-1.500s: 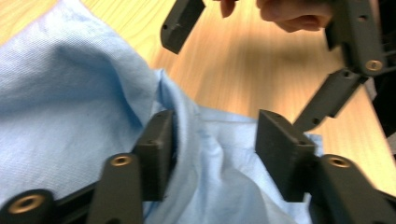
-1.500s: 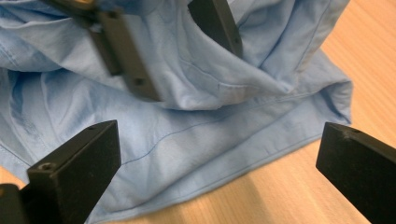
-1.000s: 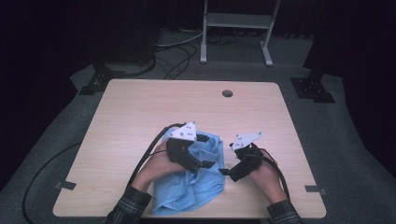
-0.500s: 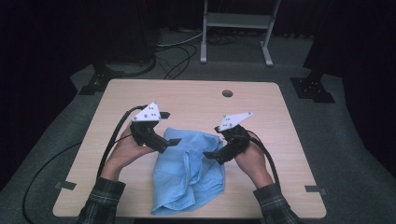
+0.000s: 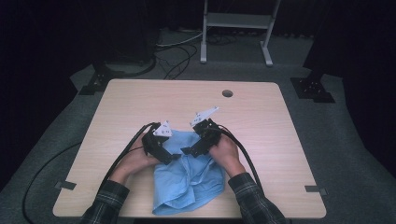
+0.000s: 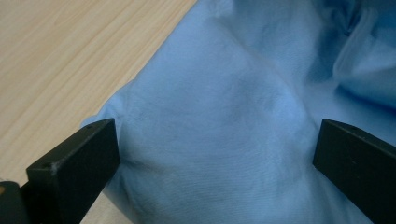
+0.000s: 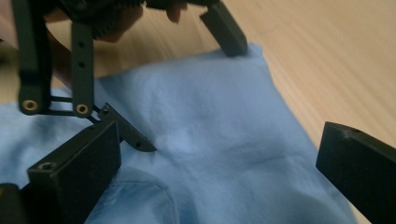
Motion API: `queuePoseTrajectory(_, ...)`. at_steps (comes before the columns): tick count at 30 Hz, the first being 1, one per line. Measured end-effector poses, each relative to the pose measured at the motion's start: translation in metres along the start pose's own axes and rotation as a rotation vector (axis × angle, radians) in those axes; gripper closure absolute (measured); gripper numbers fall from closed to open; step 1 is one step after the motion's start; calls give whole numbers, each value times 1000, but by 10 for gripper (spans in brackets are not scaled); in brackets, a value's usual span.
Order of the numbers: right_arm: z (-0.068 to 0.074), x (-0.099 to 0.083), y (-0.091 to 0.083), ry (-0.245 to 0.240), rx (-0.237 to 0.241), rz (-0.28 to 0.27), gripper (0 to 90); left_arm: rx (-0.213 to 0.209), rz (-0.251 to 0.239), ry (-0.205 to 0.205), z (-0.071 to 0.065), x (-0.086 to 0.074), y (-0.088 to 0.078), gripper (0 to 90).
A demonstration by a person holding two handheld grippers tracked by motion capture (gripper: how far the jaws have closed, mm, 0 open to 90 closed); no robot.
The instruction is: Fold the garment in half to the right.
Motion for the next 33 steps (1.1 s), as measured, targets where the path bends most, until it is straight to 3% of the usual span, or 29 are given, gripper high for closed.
queuePoseTrajectory(4,-3,-13,11,-14,-19,69,0,11,17,-28,1,-1,2,0)
queuePoseTrajectory(9,-13,-38,9,-23,-45,119,0,20,24,-33,1,-3,3,0)
queuePoseTrajectory(11,-18,-50,5,-33,-73,142,0,26,23,-38,1,-3,3,0)
queuePoseTrajectory(16,-26,-72,-17,-51,-108,124,0,35,23,-37,0,-3,1,0)
queuePoseTrajectory(18,-32,-79,-25,-42,-136,161,0,26,3,-47,-1,-2,-2,0)
queuePoseTrajectory(19,-34,-81,-30,-25,-126,157,0,23,-4,-48,-1,-1,-5,0)
queuePoseTrajectory(21,-36,-79,-42,15,-101,117,0,14,-25,-40,-5,1,-14,0)
queuePoseTrajectory(24,-36,-68,-60,30,-100,59,0,-3,-87,-20,-19,5,-32,0)
queuePoseTrajectory(26,-31,-57,-69,31,-94,17,0,-9,-105,-6,-31,4,-44,0)
queuePoseTrajectory(28,-23,-45,-75,36,-64,-9,0,-44,-122,5,-45,0,-53,0)
queuePoseTrajectory(30,-11,-33,-76,23,-44,-28,0,-77,-119,10,-59,-8,-57,0)
queuePoseTrajectory(33,11,-14,-72,-13,8,-60,0,-139,-78,37,-80,-22,-52,0)
Point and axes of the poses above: each handheld gripper's, and its own axes: y roughly forward along the jaws, x roughly out of its top, z roughly to its left, the point moved 5 cm from there along y, roughly forward along the jaws, and after that the axes turned 14 degrees about -x, right-handed, at the moved point
